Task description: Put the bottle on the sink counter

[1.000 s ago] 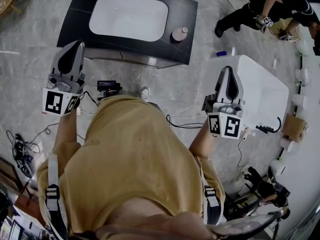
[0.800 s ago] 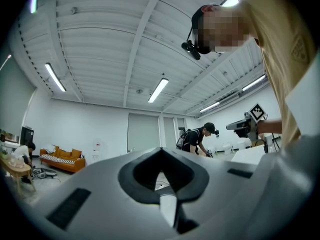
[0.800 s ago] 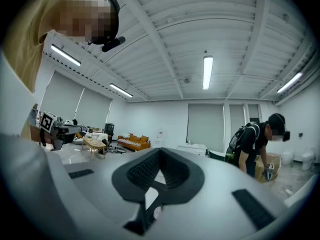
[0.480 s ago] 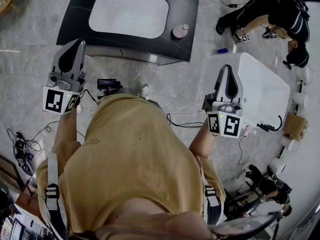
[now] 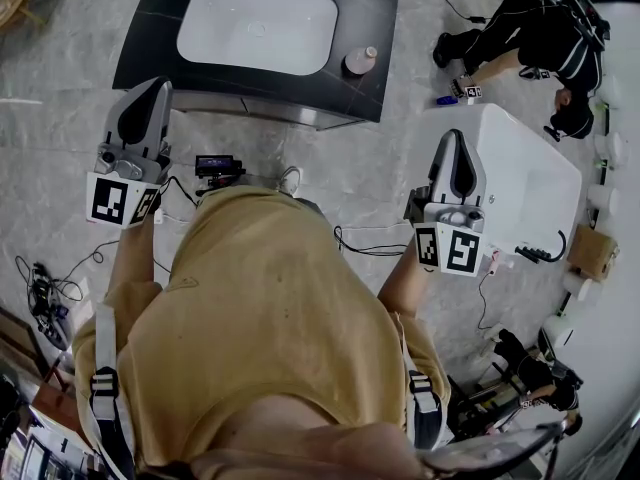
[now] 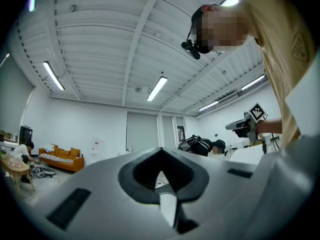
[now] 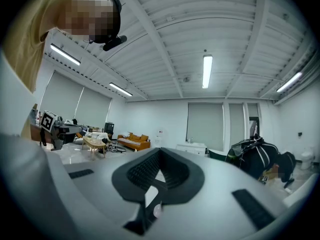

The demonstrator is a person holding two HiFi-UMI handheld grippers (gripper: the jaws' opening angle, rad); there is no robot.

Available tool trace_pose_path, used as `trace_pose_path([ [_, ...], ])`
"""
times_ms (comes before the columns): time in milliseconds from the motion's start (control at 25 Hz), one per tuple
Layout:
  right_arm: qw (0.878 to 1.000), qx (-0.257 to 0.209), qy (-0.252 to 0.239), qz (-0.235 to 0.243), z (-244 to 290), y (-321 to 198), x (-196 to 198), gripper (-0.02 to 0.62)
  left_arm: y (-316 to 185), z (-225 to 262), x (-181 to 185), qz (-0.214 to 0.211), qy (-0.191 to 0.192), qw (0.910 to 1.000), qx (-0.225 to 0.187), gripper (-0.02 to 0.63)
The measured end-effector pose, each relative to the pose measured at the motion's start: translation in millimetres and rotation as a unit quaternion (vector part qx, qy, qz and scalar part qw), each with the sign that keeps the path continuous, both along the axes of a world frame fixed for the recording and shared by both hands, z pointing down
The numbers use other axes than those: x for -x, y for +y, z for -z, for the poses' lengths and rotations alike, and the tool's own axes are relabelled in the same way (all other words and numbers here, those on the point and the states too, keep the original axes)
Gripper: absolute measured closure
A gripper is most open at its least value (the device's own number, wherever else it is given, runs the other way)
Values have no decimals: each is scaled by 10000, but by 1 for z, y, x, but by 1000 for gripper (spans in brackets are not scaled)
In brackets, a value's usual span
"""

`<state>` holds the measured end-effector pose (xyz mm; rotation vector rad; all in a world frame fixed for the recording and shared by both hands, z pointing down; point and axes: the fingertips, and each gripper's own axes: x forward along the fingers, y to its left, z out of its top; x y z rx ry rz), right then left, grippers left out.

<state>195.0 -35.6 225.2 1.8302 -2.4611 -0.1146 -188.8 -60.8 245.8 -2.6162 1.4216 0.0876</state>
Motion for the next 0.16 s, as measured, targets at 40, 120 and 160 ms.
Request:
trace_pose_path([
  [40,10000,6,0,3,-1,0,0,591,0,-1,0,4,1,10000,7,604],
  [120,10000,15,2,8,-3,-1,-1,591,-1,-3,-1,10,1,10000,20,604],
  [160,10000,19,3,10,-3,-2,-2,591,-1,-4,-2,12,0,10000,25,604],
])
